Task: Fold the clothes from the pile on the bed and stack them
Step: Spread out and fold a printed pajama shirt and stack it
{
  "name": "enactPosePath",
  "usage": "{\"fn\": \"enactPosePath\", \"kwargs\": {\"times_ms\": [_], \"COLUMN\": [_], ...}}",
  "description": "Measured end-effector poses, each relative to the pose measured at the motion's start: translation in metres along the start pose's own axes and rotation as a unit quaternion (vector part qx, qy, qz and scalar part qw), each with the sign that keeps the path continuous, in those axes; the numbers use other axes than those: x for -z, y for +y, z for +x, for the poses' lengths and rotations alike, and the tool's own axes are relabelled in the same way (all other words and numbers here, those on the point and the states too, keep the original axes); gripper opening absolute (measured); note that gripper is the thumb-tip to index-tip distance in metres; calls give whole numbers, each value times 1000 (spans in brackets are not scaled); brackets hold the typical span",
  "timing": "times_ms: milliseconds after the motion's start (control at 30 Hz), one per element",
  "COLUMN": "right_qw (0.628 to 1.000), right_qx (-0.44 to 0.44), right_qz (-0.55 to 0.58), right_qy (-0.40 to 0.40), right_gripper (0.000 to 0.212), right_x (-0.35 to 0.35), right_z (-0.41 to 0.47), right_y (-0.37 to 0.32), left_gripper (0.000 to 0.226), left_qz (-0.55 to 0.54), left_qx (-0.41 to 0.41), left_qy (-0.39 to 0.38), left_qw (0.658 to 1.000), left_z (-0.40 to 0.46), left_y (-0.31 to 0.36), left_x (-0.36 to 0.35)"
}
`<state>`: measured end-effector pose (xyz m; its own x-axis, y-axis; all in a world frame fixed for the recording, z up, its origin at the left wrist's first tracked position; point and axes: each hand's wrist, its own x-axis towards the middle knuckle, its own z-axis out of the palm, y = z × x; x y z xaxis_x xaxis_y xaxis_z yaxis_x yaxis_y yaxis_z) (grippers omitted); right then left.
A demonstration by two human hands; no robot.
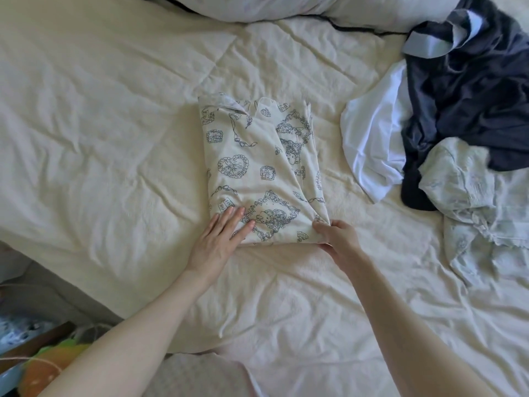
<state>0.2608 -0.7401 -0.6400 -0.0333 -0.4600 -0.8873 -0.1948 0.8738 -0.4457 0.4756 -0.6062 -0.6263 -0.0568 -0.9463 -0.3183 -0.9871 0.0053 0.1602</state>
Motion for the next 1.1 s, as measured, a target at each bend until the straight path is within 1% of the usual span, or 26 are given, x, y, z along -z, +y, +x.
{"fn": "enactPosePath", "kwargs": {"times_ms": [67, 133, 167, 233, 333, 400, 467, 533, 567, 633, 667, 733, 800, 867, 933, 1033, 1100], "right_qw": [1000, 1000, 1000, 1000, 998, 995, 992, 992, 993, 995, 994, 987, 985, 989, 992, 992, 991], "right_qx": [4, 6, 4, -7, -35, -67, -100, -109, -96, -36, 5, 83, 123, 121, 96, 55, 44], "right_qz": [11, 13, 14, 0, -47, -71, -77, -58, -49, -48, -59, -93, -85, -37, 21, 92, 120], "right_qy": [-4, -1, 4, 18, 28, 23, 20, 32, 45, 76, 89, 100, 88, 78, 74, 71, 44], "right_gripper": [16, 13, 12, 14, 17, 16, 16, 20, 22, 26, 25, 16, 8, 12, 12, 10, 6], "right_x": [3, 6, 8, 15, 31, 46, 59, 68, 69, 65, 60, 45, 28, 12, -2, -19, -28], "right_z": [-7, -20, -26, -42, -67, -84, -97, -107, -111, -115, -115, -116, -112, -104, -94, -74, -62], "right_y": [1, 1, 2, 4, 17, 29, 41, 47, 47, 39, 32, 12, -10, -31, -51, -77, -86], "left_gripper": [87, 84, 84, 79, 60, 44, 39, 38, 39, 41, 41, 34, 29, 28, 24, 16, 25], "left_qz": [-34, -93, -124, -214, -320, -348, -365, -382, -399, -444, -476, -547, -585, -604, -622, -644, -652], "left_qx": [2, 0, 2, 21, 54, 56, 46, 47, 57, 101, 132, 191, 225, 245, 274, 350, 401], "left_qy": [16, 5, -15, -82, -159, -221, -288, -320, -318, -280, -242, -141, -62, -7, 41, 99, 114], "left_qw": [999, 996, 992, 973, 932, 909, 884, 866, 858, 845, 835, 803, 777, 758, 732, 673, 633], "left_z": [2, 1, -1, -13, -31, -42, -51, -57, -58, -58, -57, -53, -47, -38, -27, -2, 15], "left_y": [1, 2, 1, -1, 0, 2, 7, 9, 8, 2, -2, -12, -22, -31, -37, -45, -47], "left_x": [5, 14, 17, 26, 42, 51, 55, 58, 59, 62, 64, 67, 70, 72, 71, 63, 58]}}
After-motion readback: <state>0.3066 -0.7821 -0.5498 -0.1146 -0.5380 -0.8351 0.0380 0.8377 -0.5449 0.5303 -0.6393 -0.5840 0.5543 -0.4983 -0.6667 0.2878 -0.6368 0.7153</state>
